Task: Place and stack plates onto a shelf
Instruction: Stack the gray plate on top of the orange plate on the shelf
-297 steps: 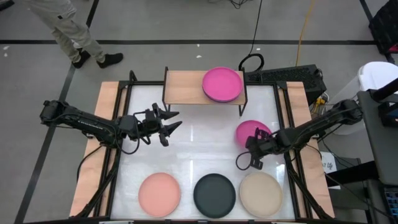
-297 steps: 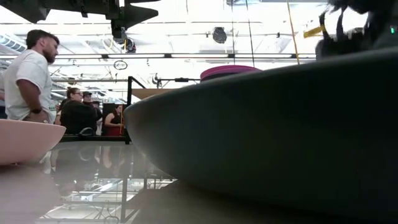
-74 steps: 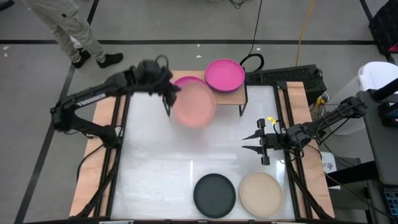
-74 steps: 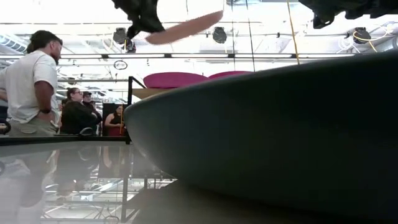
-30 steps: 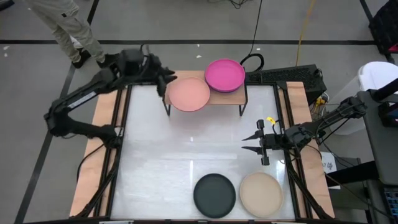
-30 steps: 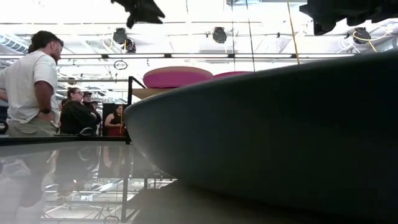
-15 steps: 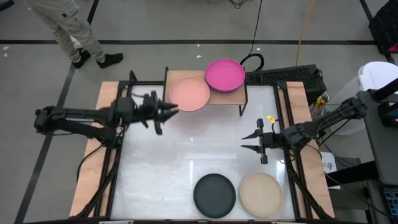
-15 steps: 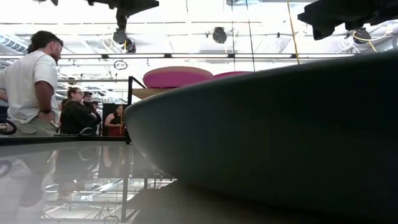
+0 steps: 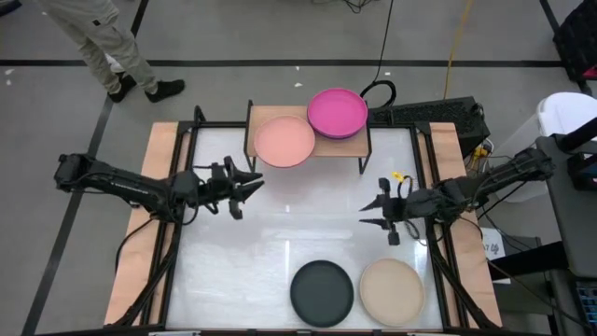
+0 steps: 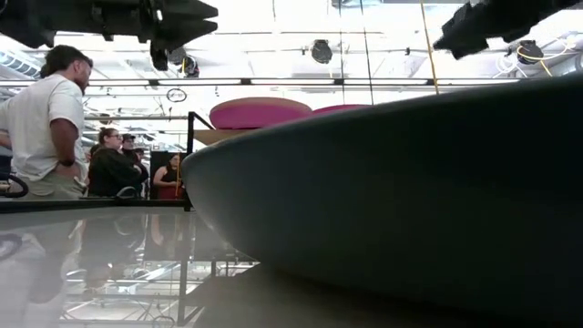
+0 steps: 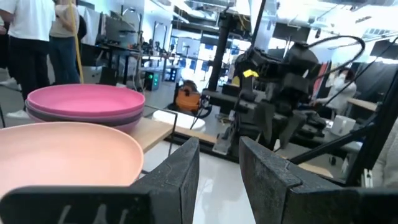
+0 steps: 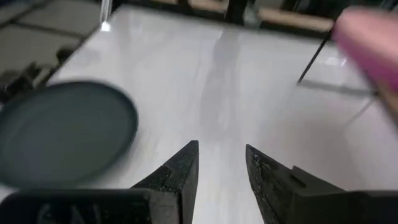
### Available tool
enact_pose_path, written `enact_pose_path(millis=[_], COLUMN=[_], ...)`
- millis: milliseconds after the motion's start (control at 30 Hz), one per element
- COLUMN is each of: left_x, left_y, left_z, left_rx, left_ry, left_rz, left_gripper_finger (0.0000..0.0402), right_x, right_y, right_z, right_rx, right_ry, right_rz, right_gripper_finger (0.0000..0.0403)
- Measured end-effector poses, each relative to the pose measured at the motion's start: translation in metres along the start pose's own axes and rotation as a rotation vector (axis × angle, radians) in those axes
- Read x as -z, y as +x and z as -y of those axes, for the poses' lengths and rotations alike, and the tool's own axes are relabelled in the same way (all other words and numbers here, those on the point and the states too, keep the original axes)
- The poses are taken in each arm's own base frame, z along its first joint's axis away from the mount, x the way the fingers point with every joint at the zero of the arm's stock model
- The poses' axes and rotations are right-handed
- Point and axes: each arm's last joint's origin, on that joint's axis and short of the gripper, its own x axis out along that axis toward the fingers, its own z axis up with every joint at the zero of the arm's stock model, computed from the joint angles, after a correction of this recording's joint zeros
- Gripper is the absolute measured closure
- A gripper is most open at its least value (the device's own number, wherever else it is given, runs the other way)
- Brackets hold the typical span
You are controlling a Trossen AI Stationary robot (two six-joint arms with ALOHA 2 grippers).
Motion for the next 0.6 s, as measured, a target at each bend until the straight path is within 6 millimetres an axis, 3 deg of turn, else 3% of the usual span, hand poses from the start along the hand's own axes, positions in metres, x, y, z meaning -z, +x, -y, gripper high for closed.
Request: enact_pose_path(millis=[600], left_x=[0.005], left_y=[-0.002], left_z=[0.005], left_rx=[0.021], left_ry=[-0.012], left_rz=[-0.048], left_gripper_finger=[0.0284], right_x=[0.028], right_y=[0.026], right_z=[-0.016], right_rx=[-0.330], right_ry=[0.215], right_rz=[-0.427], right_gripper_finger=[0.0289])
